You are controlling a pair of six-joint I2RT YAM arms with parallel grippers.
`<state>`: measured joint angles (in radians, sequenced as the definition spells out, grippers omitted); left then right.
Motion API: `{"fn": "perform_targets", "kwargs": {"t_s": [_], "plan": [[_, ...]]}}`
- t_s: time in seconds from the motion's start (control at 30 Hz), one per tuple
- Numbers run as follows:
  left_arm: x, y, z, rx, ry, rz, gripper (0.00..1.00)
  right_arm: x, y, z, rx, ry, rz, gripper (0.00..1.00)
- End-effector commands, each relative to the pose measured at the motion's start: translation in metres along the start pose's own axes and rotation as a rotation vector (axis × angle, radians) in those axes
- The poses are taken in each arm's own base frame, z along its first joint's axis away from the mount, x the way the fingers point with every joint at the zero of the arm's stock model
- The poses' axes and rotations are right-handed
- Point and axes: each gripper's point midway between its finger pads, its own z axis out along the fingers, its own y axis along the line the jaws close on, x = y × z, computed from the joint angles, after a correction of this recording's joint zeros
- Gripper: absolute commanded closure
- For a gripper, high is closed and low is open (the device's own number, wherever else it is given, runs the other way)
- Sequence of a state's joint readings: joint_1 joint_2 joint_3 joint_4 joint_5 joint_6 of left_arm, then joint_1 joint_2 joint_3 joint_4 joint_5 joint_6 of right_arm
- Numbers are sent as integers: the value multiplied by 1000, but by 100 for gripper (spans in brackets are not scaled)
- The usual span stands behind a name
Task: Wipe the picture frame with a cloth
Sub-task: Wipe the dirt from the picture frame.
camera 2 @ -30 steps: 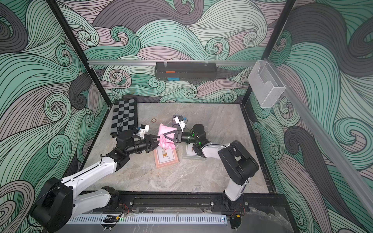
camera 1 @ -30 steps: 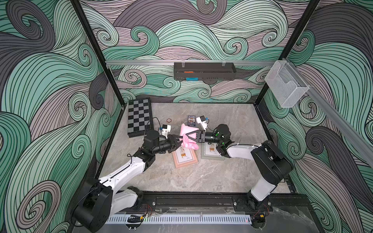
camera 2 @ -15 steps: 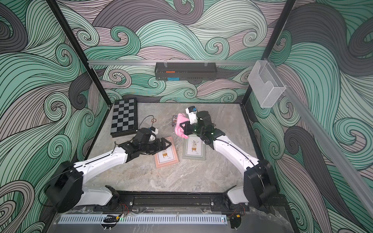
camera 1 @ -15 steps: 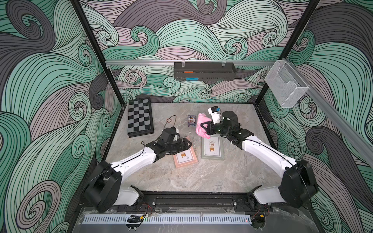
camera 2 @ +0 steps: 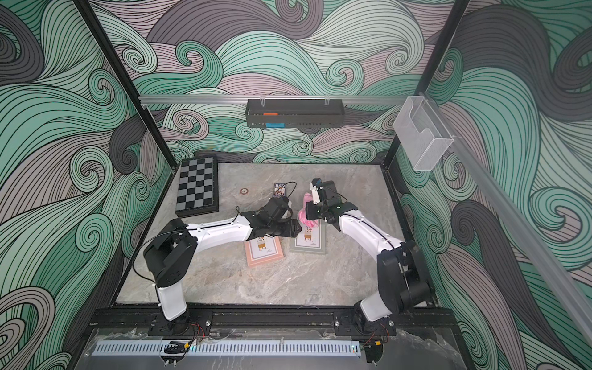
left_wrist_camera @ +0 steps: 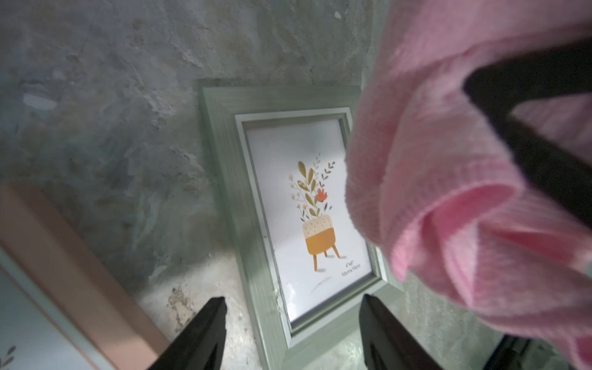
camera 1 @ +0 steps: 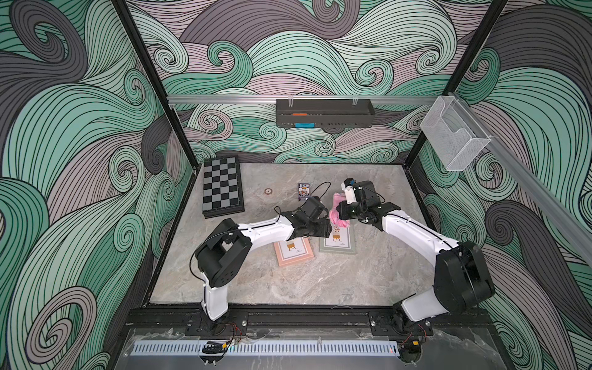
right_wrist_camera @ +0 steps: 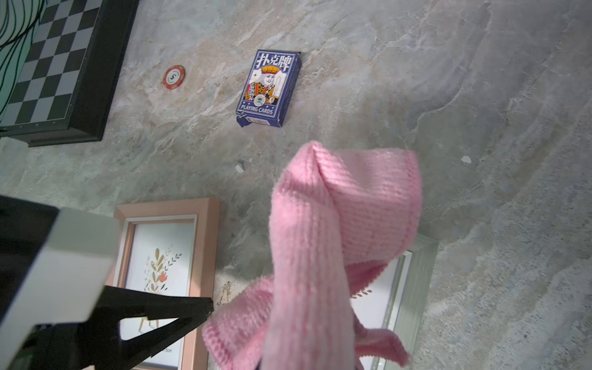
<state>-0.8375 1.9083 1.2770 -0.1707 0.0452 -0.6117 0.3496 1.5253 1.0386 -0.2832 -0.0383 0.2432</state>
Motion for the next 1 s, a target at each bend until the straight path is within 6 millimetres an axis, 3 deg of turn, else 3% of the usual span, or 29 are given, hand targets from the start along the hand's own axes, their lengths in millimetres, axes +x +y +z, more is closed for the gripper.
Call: {"fn": "perform_targets", "kwargs": {"t_s": [0.0, 0.2, 0.4, 0.63, 0.97], "plan": [[16, 23, 15, -177, 44, 98, 32, -15, -2, 3, -15, -12, 22, 100], [30, 31, 33, -232, 83, 122, 35, -30, 5, 15, -49, 5, 10, 100], [35, 35, 37, -252, 93, 115, 52, -31, 4, 40, -47, 53, 10, 100], [43, 40, 31, -295, 116, 112, 73, -16, -2, 76, -27, 134, 6, 100], [59, 51, 6, -451, 127, 18, 89, 27, 5, 87, 15, 253, -33, 100]]}}
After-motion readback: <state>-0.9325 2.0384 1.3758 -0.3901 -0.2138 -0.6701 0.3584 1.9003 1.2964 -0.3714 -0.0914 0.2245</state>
